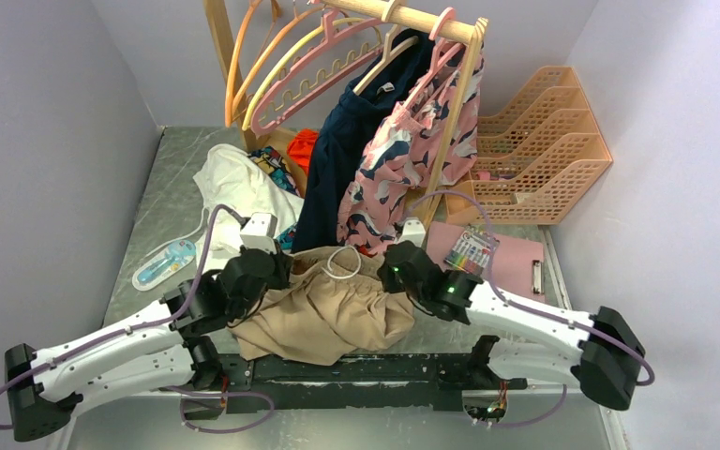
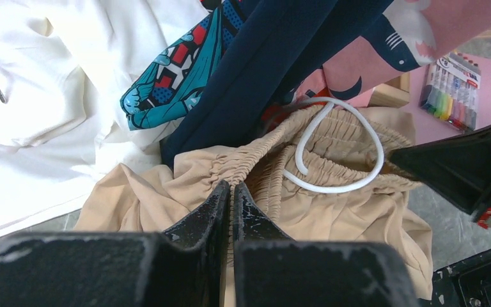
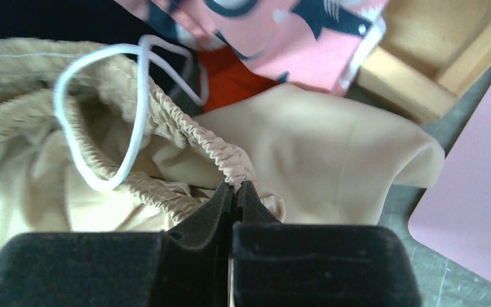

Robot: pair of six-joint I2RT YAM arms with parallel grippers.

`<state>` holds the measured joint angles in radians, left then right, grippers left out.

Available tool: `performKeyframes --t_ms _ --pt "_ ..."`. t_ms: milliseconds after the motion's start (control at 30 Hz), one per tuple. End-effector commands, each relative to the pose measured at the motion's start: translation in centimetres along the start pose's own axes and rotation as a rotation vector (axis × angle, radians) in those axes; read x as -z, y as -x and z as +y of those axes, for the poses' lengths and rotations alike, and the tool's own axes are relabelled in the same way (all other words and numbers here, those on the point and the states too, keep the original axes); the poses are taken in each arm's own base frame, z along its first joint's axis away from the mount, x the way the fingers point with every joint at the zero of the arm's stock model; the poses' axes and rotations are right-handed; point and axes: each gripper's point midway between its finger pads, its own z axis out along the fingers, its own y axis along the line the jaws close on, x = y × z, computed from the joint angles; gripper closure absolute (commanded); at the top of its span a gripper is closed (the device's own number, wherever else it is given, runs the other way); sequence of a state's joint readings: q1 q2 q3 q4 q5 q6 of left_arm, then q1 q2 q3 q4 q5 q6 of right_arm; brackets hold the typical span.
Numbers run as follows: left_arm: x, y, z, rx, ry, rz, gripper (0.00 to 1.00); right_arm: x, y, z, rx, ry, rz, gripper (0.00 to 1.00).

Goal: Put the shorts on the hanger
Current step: Adjust the shorts at the center of the board.

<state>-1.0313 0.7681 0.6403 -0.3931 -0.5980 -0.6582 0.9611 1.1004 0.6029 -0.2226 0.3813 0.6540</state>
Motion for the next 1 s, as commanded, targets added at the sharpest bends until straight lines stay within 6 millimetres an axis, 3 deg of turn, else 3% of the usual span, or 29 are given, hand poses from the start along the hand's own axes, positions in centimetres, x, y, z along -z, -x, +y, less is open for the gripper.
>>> performKeyframes --t_ms 0,67,200,267,367,400,467,533,600,733,800,900,967 --pt "1.4 3.2 -1.4 0.029 -0.055 -0.069 0.93 3.4 5.4 2.8 0.016 0.166 -0.171 1.00" --pt "2.5 5.6 -2.1 0.025 -0.081 -0.107 0.93 6.1 8.8 4.3 0.057 0.247 -0.271 1.00" --pt "6.5 12.5 -4.1 0.017 -0.191 -0.244 0.93 11.4 14.3 6.9 0.159 0.376 -0.416 1.00" --pt "9.8 17.3 -5.6 -0.002 -0.290 -0.359 0.93 14.2 17.3 8.4 0.199 0.431 -0.477 1.00" --pt "16.0 24.8 -7.2 -0.039 -0.421 -0.539 0.93 21.2 23.8 12.1 0.271 0.576 -0.622 1.00" --pt "18.1 26.8 -7.7 -0.047 -0.468 -0.585 0.93 24.9 26.8 13.2 0.280 0.630 -0.699 1.00" --pt "22.0 30.2 -8.3 -0.051 -0.548 -0.671 0.93 28.8 29.4 14.7 0.310 0.710 -0.771 1.00" --pt "24.3 31.5 -8.5 -0.043 -0.608 -0.725 0.93 30.4 30.5 15.2 0.308 0.742 -0.818 1.00" --pt "24.5 30.9 -8.4 -0.028 -0.635 -0.733 0.93 29.4 30.1 14.9 0.291 0.721 -0.816 1.00" --pt "21.0 26.9 -7.0 0.008 -0.573 -0.658 0.93 25.1 26.8 13.5 0.253 0.661 -0.725 1.00" --pt "19.8 25.6 -6.5 0.008 -0.535 -0.622 0.93 24.2 25.9 13.1 0.253 0.648 -0.699 1.00" --pt "20.9 27.6 -6.5 -0.001 -0.524 -0.660 0.93 25.9 27.4 13.5 0.279 0.658 -0.729 1.00" --pt "23.5 31.0 -7.1 -0.018 -0.548 -0.743 0.93 28.9 29.9 14.4 0.304 0.689 -0.794 1.00"
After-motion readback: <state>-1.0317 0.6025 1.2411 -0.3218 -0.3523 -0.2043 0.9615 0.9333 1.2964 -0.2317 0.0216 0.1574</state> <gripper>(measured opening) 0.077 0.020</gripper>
